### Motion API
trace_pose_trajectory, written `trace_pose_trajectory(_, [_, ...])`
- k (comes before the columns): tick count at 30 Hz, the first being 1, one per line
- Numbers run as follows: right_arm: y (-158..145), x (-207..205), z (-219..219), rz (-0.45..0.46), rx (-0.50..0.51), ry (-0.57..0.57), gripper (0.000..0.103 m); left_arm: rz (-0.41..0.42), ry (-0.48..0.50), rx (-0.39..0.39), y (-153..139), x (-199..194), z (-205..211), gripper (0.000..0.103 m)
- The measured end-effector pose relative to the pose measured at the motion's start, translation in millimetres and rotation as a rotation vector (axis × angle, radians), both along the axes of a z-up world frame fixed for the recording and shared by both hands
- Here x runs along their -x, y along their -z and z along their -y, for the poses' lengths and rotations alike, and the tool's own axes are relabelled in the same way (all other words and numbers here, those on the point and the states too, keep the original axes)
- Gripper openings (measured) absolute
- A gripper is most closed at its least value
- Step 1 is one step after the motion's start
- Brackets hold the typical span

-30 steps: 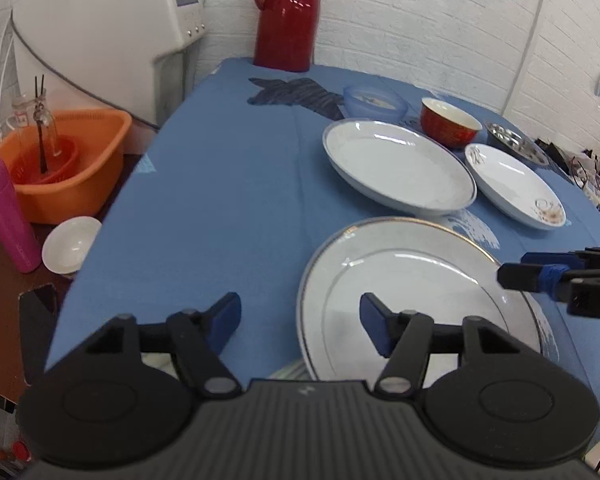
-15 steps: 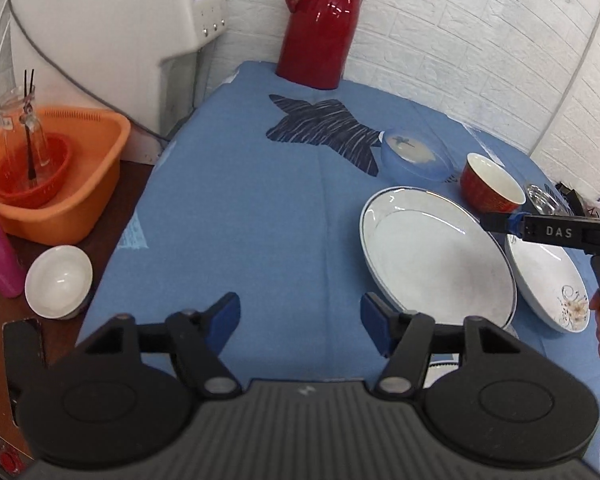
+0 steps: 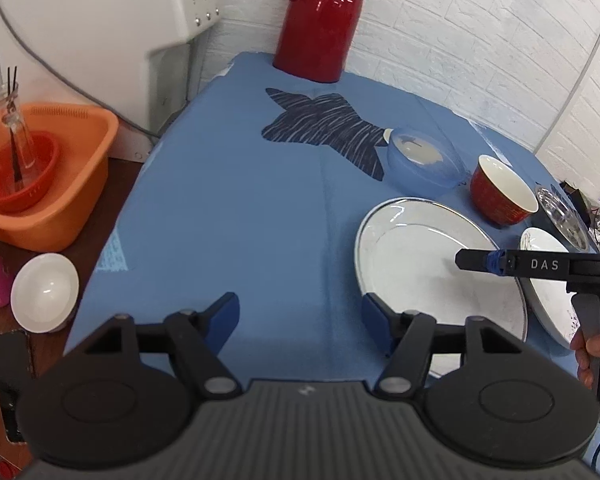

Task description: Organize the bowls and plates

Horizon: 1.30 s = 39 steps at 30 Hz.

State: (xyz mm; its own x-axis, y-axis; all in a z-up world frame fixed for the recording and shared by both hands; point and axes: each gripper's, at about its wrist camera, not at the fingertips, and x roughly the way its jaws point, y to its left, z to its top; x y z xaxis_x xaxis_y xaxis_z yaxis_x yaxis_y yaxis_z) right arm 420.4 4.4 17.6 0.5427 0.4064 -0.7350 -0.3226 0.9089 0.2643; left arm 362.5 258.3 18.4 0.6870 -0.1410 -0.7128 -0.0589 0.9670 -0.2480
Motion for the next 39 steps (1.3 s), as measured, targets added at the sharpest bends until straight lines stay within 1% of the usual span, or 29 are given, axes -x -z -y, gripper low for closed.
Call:
trace_pose_trajectory(2, [0.3,7.8,-0.5,-0.003,-0.014,-0.012,0.041,-0.006,0.020,-0.002,1.9,-6.7,8.3,0.065])
trace_pose_trajectory(5, [4.3,12.6,-1.6,0.015,-0.004,-0.034,0.040,-0.021,0.043,-0.008,6.2,-19.6,20.0,0.065])
trace_pose_trajectory(6, [5.0,15.8,-3.2,0.025,0.007,-0.036,0.041,-0.025,0.054,-0.008,8.0,-24.3,23.2,0.065])
trace_pose_trajectory(8, [6.0,21.5,-9.0,0.055,0.053,-0.059,0.044,-0.040,0.063,-0.022,12.9,-33.3,28.6,0.065])
trace_pose_trajectory(10, [7.9,26.8,-14.5,0.095,0.108,-0.090,0.044,-0.055,0.065,-0.032,18.5,-39.5,32.6,0.065])
trace_pose_trajectory(11, [9.1,28.1,-15.5,0.114,0.128,-0.100,0.045,-0.048,0.064,-0.040,19.5,-39.6,34.4,0.065])
trace_pose_trajectory(14, [12.3,31.9,-12.2,0.139,0.112,-0.078,0.047,-0.038,0.079,-0.060,20.7,-40.1,40.2,0.065])
trace_pose_trajectory(16, [14.4,34.3,-12.2,0.162,0.114,-0.080,0.048,-0.029,0.086,-0.089,21.7,-40.1,44.6,0.065])
trace_pose_trajectory(18, [16.0,37.0,-12.0,0.180,0.107,-0.085,0.049,-0.016,0.095,-0.109,22.8,-38.9,48.0,0.061])
trace_pose_trajectory(19, [16.5,38.8,-11.2,0.186,0.101,-0.091,0.049,-0.009,0.108,-0.120,23.1,-37.9,50.0,0.049])
trace_pose_trajectory(20, [16.9,40.9,-10.5,0.191,0.096,-0.099,0.049,-0.001,0.114,-0.124,22.8,-37.0,51.2,0.045])
trace_pose_trajectory(21, [16.9,43.0,-8.9,0.195,0.089,-0.105,0.046,0.000,0.123,-0.116,22.5,-36.5,51.8,0.043])
trace_pose_trajectory(22, [17.2,44.9,-7.0,0.201,0.077,-0.113,0.045,0.003,0.129,-0.116,22.1,-36.2,53.0,0.037])
trace_pose_trajectory(24, [18.7,48.2,-4.0,0.223,0.078,-0.134,0.037,0.004,0.120,-0.125,21.7,-36.6,54.1,0.036])
trace_pose_trajectory(26, [19.0,48.2,-1.3,0.237,0.075,-0.127,0.030,0.004,0.111,-0.123,21.5,-37.2,53.0,0.030])
trace_pose_trajectory(28, [17.9,45.2,-1.7,0.228,0.071,-0.109,0.028,-0.001,0.104,-0.110,20.7,-38.2,51.8,0.025])
trace_pose_trajectory(30, [17.1,45.4,-4.0,0.216,0.070,-0.094,0.028,-0.004,0.093,-0.116,19.5,-39.1,52.8,0.025])
trace_pose_trajectory(31, [16.6,45.1,-3.2,0.204,0.054,-0.085,0.028,0.000,0.089,-0.122,18.1,-39.4,53.4,0.024])
trace_pose_trajectory(33, [14.7,44.9,-1.8,0.183,0.032,-0.074,0.028,0.021,0.089,-0.139,13.6,-37.6,55.0,0.023])
trace_pose_trajectory(37, [12.0,46.9,-0.6,0.177,0.009,-0.067,0.029,0.044,0.099,-0.167,5.7,-35.0,56.9,0.023])
trace_pose_trajectory(39, [12.8,47.7,-1.8,0.182,0.017,-0.080,0.029,0.022,0.101,-0.162,8.8,-37.0,55.0,0.023])
